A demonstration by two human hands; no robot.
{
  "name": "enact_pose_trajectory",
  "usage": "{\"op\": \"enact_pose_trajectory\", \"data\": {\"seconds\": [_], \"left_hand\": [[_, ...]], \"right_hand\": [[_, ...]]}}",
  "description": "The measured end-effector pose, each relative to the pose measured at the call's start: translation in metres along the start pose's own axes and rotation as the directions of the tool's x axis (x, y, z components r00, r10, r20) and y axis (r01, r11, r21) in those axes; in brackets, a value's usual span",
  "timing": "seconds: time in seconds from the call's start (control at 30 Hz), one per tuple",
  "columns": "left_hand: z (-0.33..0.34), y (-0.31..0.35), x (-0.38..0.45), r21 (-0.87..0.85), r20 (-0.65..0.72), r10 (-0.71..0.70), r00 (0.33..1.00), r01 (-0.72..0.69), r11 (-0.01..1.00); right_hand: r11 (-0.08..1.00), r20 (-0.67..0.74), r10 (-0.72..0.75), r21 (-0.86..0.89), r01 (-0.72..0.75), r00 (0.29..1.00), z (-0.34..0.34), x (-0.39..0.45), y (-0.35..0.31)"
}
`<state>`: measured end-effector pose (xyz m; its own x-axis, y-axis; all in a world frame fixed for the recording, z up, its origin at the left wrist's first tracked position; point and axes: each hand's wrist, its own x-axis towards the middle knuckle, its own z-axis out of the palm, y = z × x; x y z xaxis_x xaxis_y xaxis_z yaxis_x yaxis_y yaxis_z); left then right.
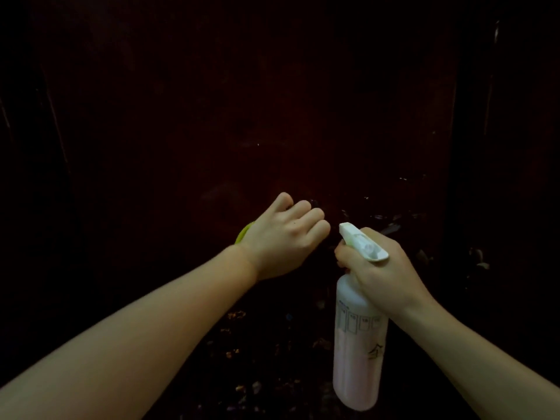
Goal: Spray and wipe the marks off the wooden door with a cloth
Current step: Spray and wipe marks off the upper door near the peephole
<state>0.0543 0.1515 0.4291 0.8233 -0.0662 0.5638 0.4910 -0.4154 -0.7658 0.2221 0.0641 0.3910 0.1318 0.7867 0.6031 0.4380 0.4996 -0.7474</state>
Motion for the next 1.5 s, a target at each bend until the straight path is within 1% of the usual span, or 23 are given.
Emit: {"op": "enact_pose_trajectory", "data": {"seconds": [0.03, 0.07, 0.1, 0.17, 0.2, 0.27, 0.33, 0.4, 0.47, 0.57, 0.67, 0.7, 0.77, 0.83, 0.87, 0.93, 1.0, 1.07, 1.17, 1.27, 1.33, 1.43, 1.5], "left_hand": [[-0.004, -0.008, 0.005, 0.005, -0.004, -0.011, 1.0, 0.011, 1.0], [-0.008, -0.019, 0.013, 0.02, -0.046, -0.064, 0.997, 0.065, 0.998], [-0.012, -0.032, 0.023, 0.049, -0.116, -0.147, 0.982, 0.153, 0.987], [-0.021, -0.056, 0.044, 0.107, -0.243, -0.305, 0.921, 0.338, 0.935], [-0.025, -0.065, 0.052, 0.113, -0.28, -0.353, 0.893, 0.396, 0.911], [-0.025, -0.067, 0.061, 0.101, -0.3, -0.384, 0.873, 0.429, 0.898], [-0.018, -0.049, 0.057, 0.092, -0.249, -0.318, 0.915, 0.35, 0.932], [-0.007, -0.022, 0.042, 0.047, -0.148, -0.178, 0.973, 0.186, 0.981], [0.001, 0.001, 0.024, -0.003, -0.054, -0.054, 0.997, 0.054, 0.999], [0.006, 0.014, 0.008, -0.029, 0.023, 0.03, 0.999, -0.029, 0.999], [0.004, 0.006, 0.009, -0.039, 0.0, 0.035, 0.999, -0.035, 0.999], [0.001, 0.0, 0.011, -0.043, -0.029, 0.0, 1.0, -0.001, 0.999], [-0.007, -0.021, 0.02, -0.035, -0.133, -0.133, 0.982, 0.129, 0.991], [-0.017, -0.044, 0.034, 0.005, -0.237, -0.282, 0.929, 0.292, 0.956], [-0.021, -0.054, 0.042, 0.024, -0.267, -0.337, 0.903, 0.356, 0.934], [-0.022, -0.061, 0.057, 0.06, -0.285, -0.376, 0.882, 0.408, 0.911], [-0.019, -0.055, 0.065, 0.086, -0.266, -0.342, 0.901, 0.376, 0.923], [-0.014, -0.043, 0.066, 0.095, -0.227, -0.284, 0.932, 0.311, 0.946], [-0.005, -0.019, 0.059, 0.049, -0.144, -0.164, 0.976, 0.173, 0.984], [0.003, 0.007, 0.047, -0.004, -0.063, -0.051, 0.997, 0.051, 0.999], [0.007, 0.018, 0.036, -0.034, -0.025, 0.01, 1.0, -0.01, 0.999], [0.01, 0.021, 0.028, -0.042, 0.027, 0.085, 0.996, -0.084, 0.996], [0.009, 0.013, 0.032, -0.054, 0.02, 0.06, 0.998, -0.059, 0.997]], "right_hand": [[1.0, 0.004, 0.015, 0.001, -0.015, 1.0, -0.001, -0.001, 0.001], [1.0, 0.003, 0.026, -0.002, -0.026, 1.0, -0.002, -0.002, 0.003], [0.999, -0.001, 0.031, -0.009, -0.031, 1.0, -0.003, -0.003, 0.005], [0.999, -0.013, 0.036, -0.012, -0.036, 0.999, -0.005, -0.004, 0.009], [0.999, -0.016, 0.038, -0.006, -0.038, 0.999, -0.005, -0.004, 0.01], [0.999, -0.018, 0.036, -0.007, -0.036, 0.999, -0.009, -0.004, 0.011], [1.0, -0.037, 0.014, -0.024, -0.015, 0.999, -0.012, -0.004, 0.011], [0.999, -0.079, -0.015, -0.037, 0.012, 0.997, -0.013, -0.004, 0.01], [0.998, -0.114, -0.048, -0.049, 0.042, 0.992, -0.015, -0.003, 0.009], [0.998, -0.089, -0.053, -0.035, 0.05, 0.995, -0.016, -0.002, 0.006], [0.999, -0.05, -0.033, 0.009, 0.033, 0.998, -0.014, -0.002, 0.001], [0.999, -0.041, -0.028, 0.023, 0.029, 0.999, -0.013, -0.001, 0.0], [0.999, -0.052, -0.026, 0.036, 0.028, 0.998, -0.013, 0.002, -0.003], [0.999, -0.093, -0.04, 0.019, 0.042, 0.995, -0.014, 0.006, -0.003], [0.999, -0.114, -0.051, 0.004, 0.051, 0.992, -0.015, 0.008, -0.003], [0.997, -0.145, -0.071, -0.031, 0.067, 0.987, -0.016, 0.01, -0.002], [0.997, -0.16, -0.074, -0.046, 0.068, 0.984, -0.018, 0.011, 0.0], [0.998, -0.134, -0.06, -0.03, 0.056, 0.989, -0.019, 0.012, 0.003], [1.0, -0.077, -0.026, 0.016, 0.027, 0.997, -0.019, 0.01, 0.007], [1.0, -0.074, 0.007, 0.026, -0.005, 0.997, -0.02, 0.008, 0.009], [1.0, -0.112, -0.006, 0.013, 0.008, 0.994, -0.023, 0.007, 0.011], [0.998, -0.216, -0.054, -0.039, 0.047, 0.975, -0.03, 0.006, 0.012], [0.998, -0.235, -0.061, -0.048, 0.051, 0.97, -0.035, 0.005, 0.011]]}}
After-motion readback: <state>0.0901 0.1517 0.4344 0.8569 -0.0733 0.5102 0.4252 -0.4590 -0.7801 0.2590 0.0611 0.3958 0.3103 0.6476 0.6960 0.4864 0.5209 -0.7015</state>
